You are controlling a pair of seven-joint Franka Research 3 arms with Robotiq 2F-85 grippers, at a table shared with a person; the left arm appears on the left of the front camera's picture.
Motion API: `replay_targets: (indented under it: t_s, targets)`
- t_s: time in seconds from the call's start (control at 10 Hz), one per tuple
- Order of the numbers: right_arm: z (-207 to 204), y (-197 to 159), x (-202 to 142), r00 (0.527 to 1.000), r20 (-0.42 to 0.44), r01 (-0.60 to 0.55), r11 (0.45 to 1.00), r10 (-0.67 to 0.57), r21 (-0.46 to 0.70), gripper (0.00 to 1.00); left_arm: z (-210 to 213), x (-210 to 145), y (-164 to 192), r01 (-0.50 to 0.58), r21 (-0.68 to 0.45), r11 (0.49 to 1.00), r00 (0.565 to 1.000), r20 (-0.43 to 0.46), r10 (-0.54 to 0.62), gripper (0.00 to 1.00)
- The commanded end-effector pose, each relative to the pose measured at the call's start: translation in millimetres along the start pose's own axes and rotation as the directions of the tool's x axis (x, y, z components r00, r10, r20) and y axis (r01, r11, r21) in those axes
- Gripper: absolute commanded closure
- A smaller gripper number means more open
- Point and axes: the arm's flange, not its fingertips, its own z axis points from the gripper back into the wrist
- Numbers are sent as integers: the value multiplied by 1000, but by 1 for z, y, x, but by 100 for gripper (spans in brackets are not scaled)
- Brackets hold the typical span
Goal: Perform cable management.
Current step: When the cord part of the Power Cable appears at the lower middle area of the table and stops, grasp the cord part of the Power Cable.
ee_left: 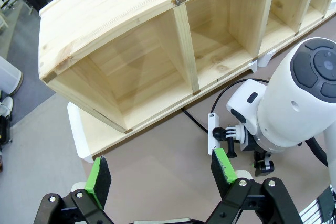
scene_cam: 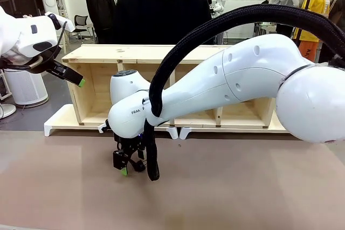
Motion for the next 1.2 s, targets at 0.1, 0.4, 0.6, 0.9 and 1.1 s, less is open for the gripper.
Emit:
replay_targets:
  t_s: [0.1,0.4,0.6,0.9,1.1]
  targets:
    - [4,0,4,999,-3,-46,998,46,34,18,-1,0,0,5,3,1000,1000,1,-5,0]
    - [5,0,5,999,-6,-53,998,54,42,39,-1,0,0,5,3,1000,1000,1,-5,0]
    - [5,0,7,1000,-3,-20,999,20,31,58,-1,0,0,5,3,1000,1000,1,-5,0]
    - [5,2,7,1000,-2,5,1000,-5,25,58,-1,0,0,5,3,1000,1000,1,-5,0]
    - [6,1,9,1000,3,5,1000,-5,30,58,-1,0,0,5,3,1000,1000,1,-5,0]
